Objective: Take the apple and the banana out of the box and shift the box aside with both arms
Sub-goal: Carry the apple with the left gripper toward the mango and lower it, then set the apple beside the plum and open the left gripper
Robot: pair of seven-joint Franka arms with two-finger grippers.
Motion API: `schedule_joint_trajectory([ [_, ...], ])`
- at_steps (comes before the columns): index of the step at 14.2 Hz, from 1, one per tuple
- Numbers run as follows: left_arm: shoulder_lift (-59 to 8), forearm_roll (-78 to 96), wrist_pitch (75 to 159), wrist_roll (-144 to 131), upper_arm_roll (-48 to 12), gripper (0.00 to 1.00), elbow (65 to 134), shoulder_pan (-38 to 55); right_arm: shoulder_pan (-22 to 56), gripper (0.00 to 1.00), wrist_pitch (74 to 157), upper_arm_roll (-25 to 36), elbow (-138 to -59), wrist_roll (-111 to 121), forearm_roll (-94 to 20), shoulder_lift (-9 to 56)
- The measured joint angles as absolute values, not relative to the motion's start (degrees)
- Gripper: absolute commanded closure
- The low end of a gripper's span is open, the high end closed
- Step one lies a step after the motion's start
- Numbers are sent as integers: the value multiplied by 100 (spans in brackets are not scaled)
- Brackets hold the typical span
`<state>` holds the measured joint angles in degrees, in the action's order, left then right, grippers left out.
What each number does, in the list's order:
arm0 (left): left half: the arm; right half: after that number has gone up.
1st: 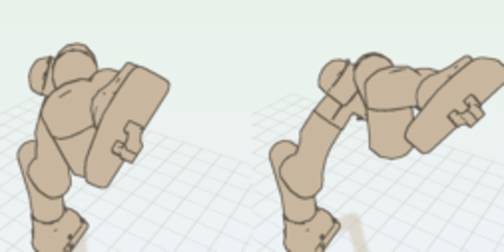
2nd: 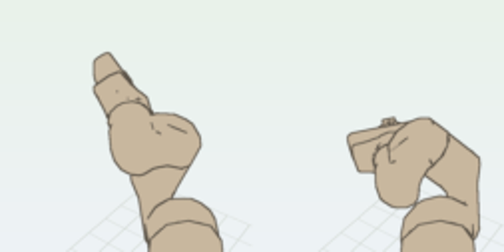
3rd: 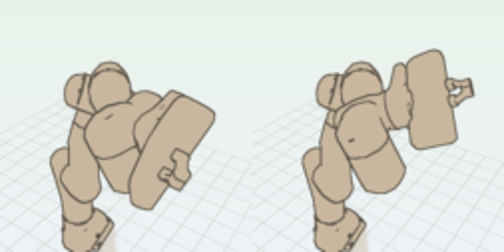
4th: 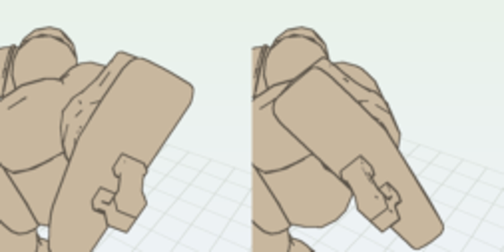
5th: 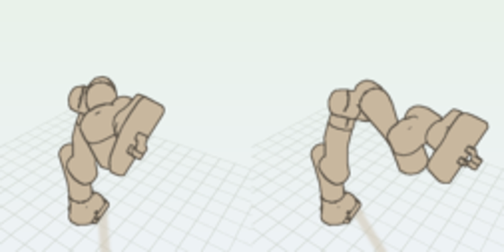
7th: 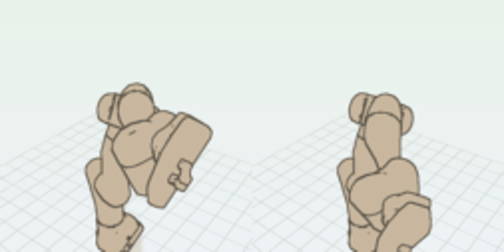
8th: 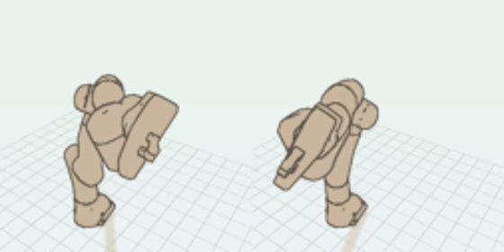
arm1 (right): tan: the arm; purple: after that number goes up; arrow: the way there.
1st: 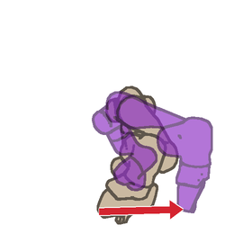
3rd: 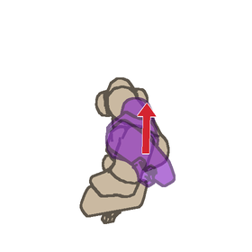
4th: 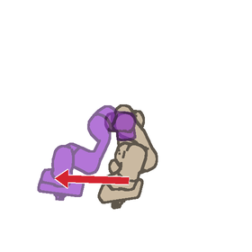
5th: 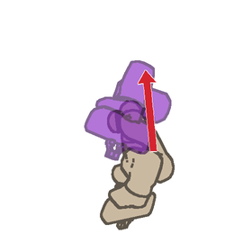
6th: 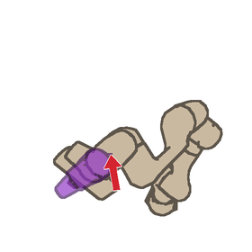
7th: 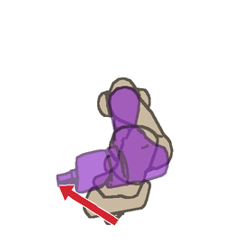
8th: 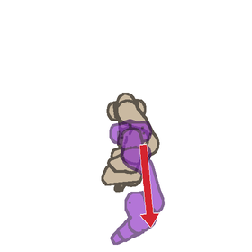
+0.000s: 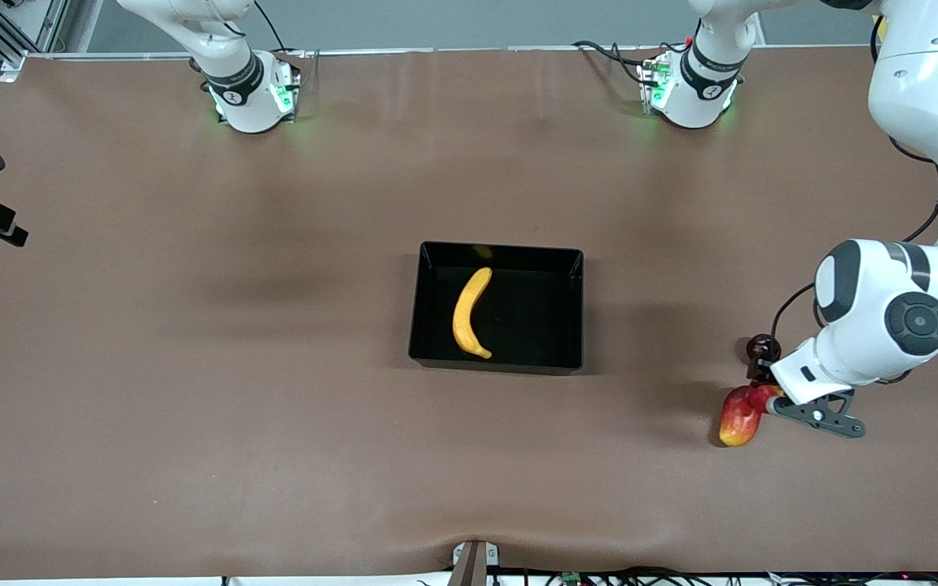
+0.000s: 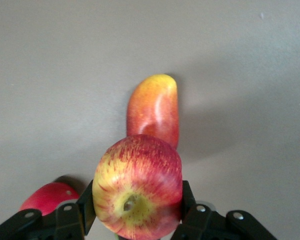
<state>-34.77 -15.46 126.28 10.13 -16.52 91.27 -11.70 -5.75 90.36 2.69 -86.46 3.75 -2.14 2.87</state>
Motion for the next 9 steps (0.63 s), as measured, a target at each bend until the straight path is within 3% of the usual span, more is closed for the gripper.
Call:
schedule_joint_trajectory([
  [9,-3465,-1546,13536,141,-1924,100,10295,-1060,-576,0,9036,269,-8646,375,-214,289],
])
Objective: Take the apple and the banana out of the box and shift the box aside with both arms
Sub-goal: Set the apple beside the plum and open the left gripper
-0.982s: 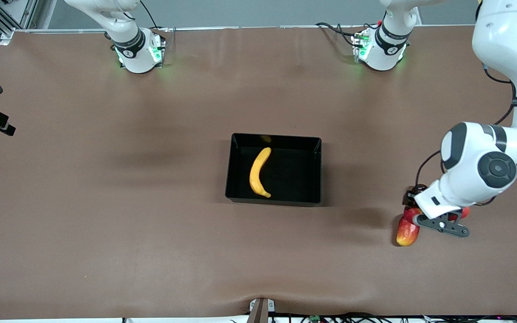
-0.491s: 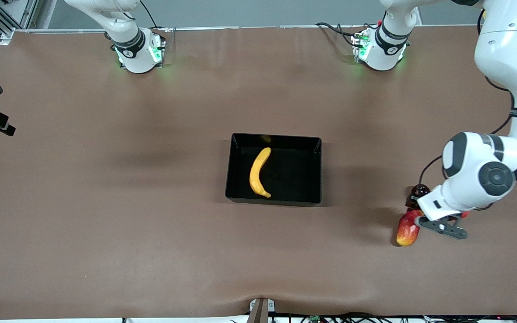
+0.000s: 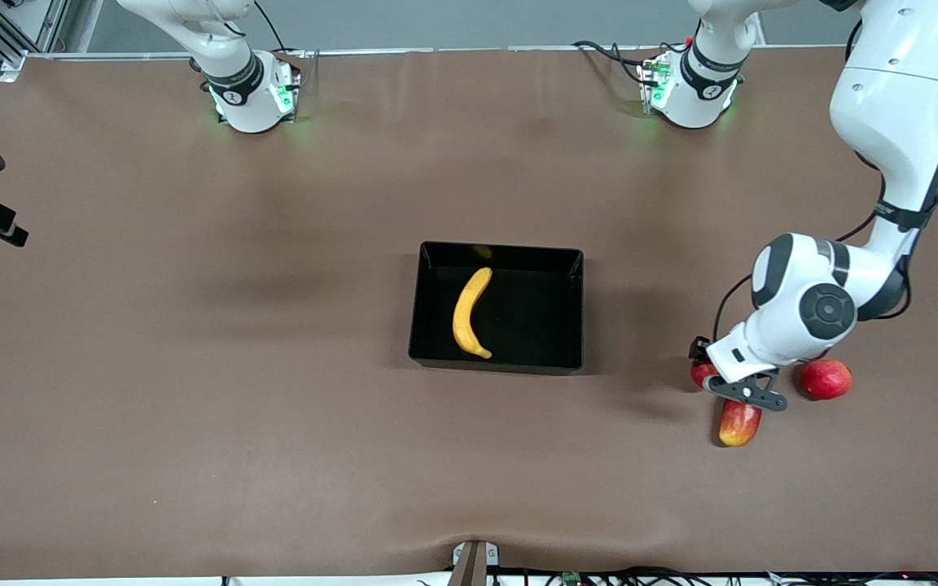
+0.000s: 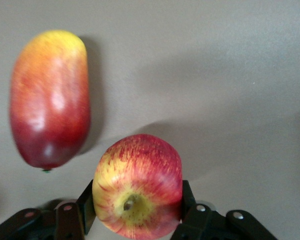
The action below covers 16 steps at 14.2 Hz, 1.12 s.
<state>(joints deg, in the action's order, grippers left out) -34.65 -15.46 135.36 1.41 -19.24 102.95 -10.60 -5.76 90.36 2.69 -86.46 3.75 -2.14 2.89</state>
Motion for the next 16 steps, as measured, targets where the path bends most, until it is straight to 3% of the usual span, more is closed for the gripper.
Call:
schedule_joint_trajectory([
  [3,-3454,-1548,13818,77,-1923,100,10613,-1067,-576,0,9036,269,-8646,375,-214,289],
  [4,-3415,-1549,13835,75,-1921,92,10668,-1072,-576,0,9036,269,-8646,375,-214,289],
  [5,-3391,-1549,13849,74,-1922,69,10713,-1071,-576,0,9036,269,-8646,375,-214,289],
  [6,-3378,-1549,13859,73,-1922,22,10737,-1070,-576,0,9036,269,-8646,375,-214,289],
  [7,-3372,-1549,13866,73,-1922,0,10745,-1071,-576,0,9036,269,-8646,375,-214,289],
  [12,-3129,-1549,13821,-51,-2164,0,10719,-1081,-576,0,9036,269,-8646,375,-214,291],
  [16,-2592,-1549,13160,-589,-2781,0,10569,-1076,-576,0,9036,269,-8646,375,-214,292],
])
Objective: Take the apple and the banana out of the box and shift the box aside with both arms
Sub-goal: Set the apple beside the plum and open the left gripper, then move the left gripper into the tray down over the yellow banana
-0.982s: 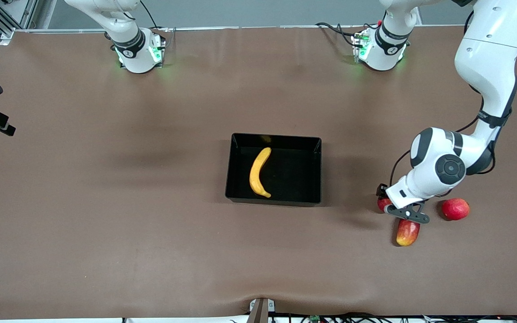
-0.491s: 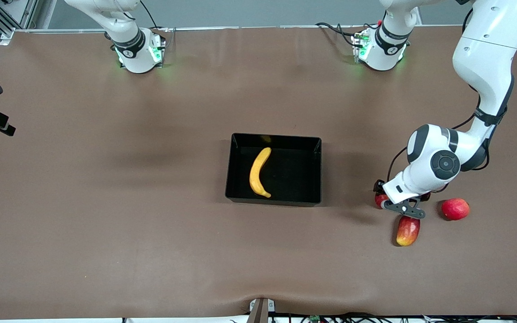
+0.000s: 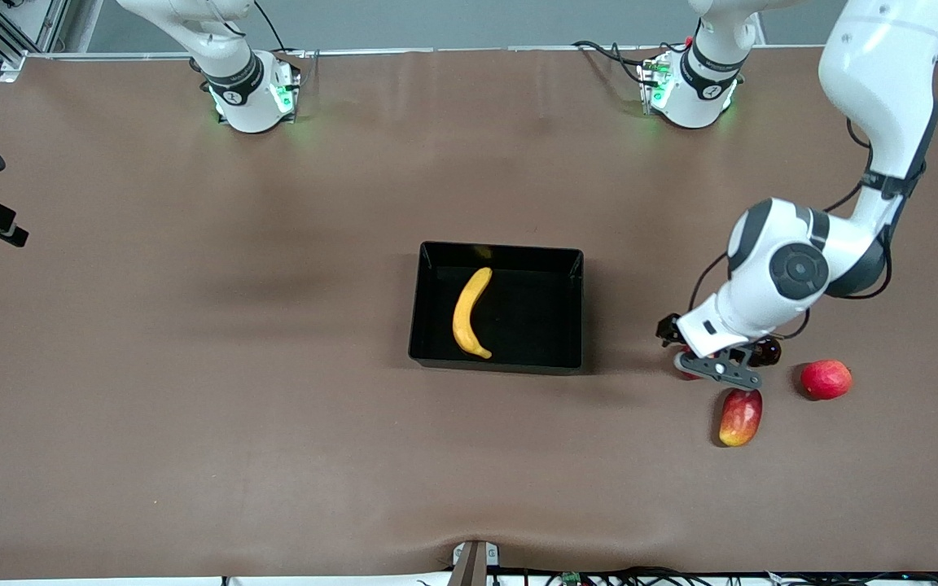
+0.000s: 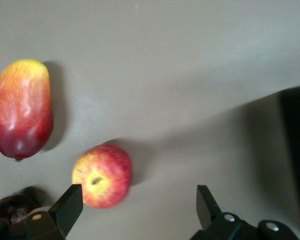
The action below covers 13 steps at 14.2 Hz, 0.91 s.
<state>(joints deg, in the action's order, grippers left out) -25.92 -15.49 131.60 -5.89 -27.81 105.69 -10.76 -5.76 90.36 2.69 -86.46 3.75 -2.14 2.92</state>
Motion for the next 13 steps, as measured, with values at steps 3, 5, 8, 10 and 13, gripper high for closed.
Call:
schedule_joint_trajectory([
  [3,-2445,-1551,12851,-1716,-3455,0,10470,-978,-576,0,9036,270,-8646,375,-214,293],
  [5,-2462,-1552,12838,-2486,-3590,0,10375,-521,-577,0,9036,271,-8646,375,-214,293],
  [8,-2722,-1561,12834,-3532,-3573,0,10055,344,-577,0,9035,271,-8646,375,-214,299],
  [10,-3110,-1741,12834,-3935,-3556,0,9695,780,-577,0,9034,271,-8646,375,-214,307],
  [13,-3800,-2139,12834,-4316,-3454,0,9096,1336,-578,0,9034,271,-8646,375,-214,316],
])
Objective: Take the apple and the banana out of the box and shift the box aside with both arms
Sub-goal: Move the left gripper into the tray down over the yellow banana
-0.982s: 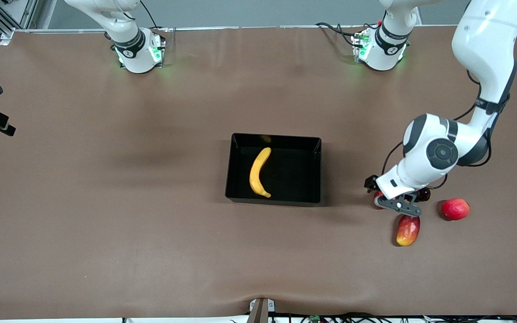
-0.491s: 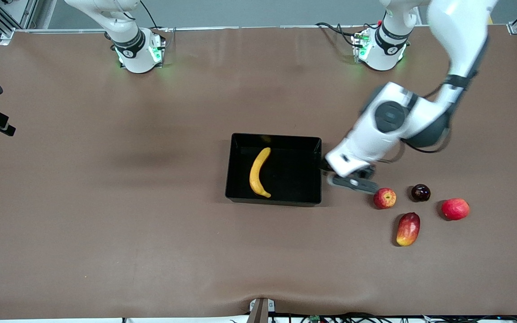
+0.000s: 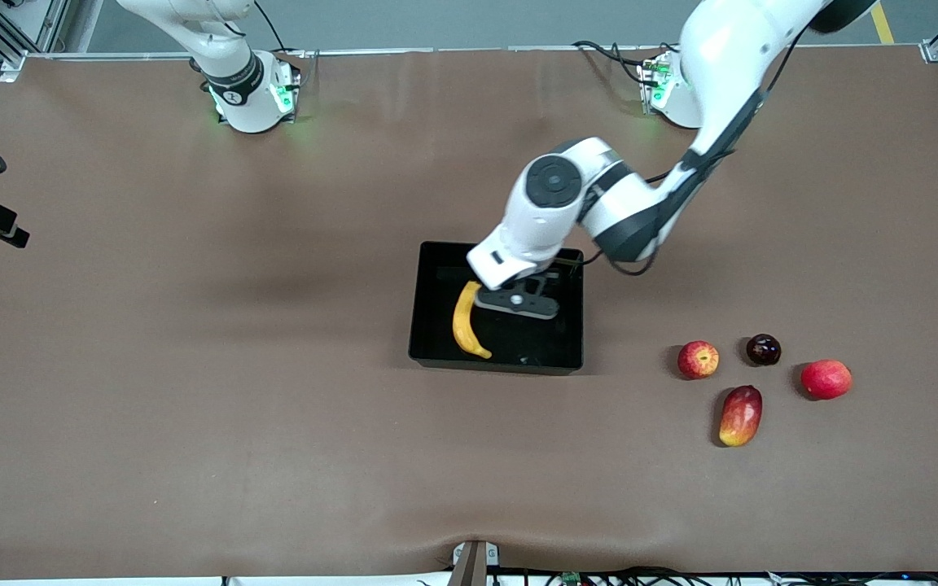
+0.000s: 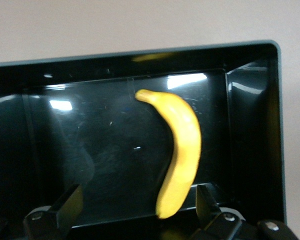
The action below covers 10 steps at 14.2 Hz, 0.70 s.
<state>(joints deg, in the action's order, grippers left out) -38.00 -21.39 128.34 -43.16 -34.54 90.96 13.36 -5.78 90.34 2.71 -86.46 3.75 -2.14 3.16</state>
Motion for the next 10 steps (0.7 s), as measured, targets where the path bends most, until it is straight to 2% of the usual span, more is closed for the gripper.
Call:
schedule_joint_trajectory([
  [6,-4517,-2204,12875,-4851,-2129,0,8557,2944,-579,0,9030,272,-8647,375,-214,359],
  [10,-4813,-2204,13276,-4851,-2035,0,8533,2995,-579,0,9030,272,-8647,375,-214,393],
])
